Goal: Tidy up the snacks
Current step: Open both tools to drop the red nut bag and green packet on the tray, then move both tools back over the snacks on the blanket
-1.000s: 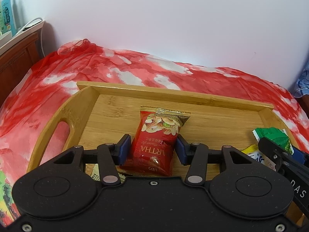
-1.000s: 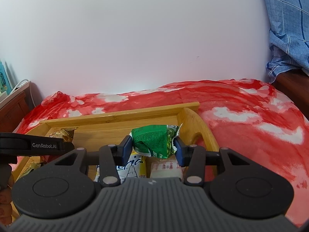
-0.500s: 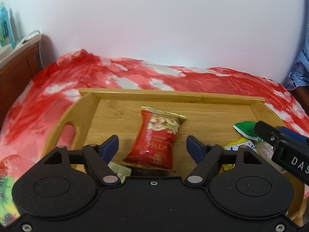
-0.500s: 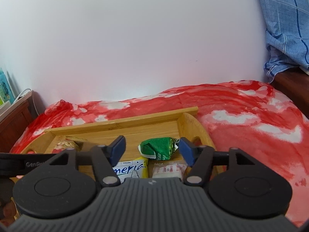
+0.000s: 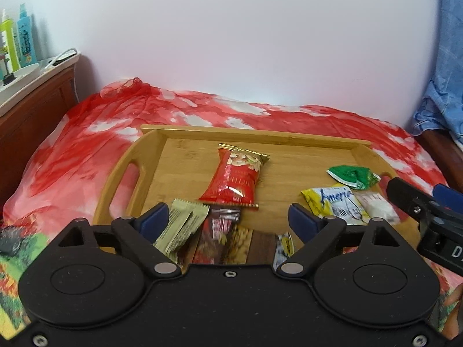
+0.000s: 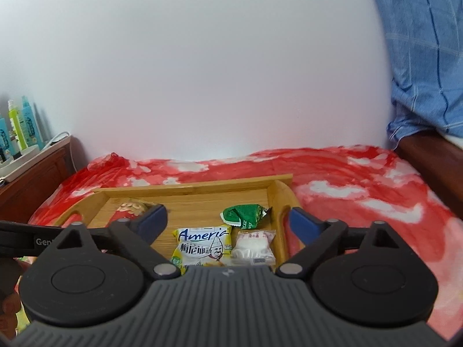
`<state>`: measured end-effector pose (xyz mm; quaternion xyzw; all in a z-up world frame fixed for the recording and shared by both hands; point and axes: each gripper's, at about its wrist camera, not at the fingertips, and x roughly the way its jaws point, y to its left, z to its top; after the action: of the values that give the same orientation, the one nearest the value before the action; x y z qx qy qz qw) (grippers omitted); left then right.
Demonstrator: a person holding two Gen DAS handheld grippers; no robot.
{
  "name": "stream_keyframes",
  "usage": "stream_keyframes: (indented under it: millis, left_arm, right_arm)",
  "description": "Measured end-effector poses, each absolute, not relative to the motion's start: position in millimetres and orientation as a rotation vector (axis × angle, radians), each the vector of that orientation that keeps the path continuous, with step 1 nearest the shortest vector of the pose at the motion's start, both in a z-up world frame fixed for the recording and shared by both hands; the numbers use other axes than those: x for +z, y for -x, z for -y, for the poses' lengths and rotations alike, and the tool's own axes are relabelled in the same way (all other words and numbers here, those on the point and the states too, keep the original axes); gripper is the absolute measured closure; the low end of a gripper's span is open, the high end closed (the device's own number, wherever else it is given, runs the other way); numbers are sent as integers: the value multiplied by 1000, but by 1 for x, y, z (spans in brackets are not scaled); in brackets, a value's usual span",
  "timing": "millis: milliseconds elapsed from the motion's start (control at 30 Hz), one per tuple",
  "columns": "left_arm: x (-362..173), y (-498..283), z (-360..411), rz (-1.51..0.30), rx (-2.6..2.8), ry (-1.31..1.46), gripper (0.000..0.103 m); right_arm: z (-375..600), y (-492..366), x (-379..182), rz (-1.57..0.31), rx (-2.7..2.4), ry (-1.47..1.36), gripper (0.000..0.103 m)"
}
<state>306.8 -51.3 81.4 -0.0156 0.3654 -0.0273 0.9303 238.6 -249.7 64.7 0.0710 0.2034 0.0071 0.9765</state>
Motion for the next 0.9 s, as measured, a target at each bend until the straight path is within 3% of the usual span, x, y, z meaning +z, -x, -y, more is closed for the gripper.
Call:
stream_keyframes:
  millis: [400, 900]
  left_arm:
    - [92, -227, 34, -712, -104, 37, 8]
    - [67, -141, 21, -727, -150, -20, 7]
  right_arm:
    - [228, -154, 59, -386, 9, -70, 0]
    - [209, -70, 34, -427, -32, -58, 0]
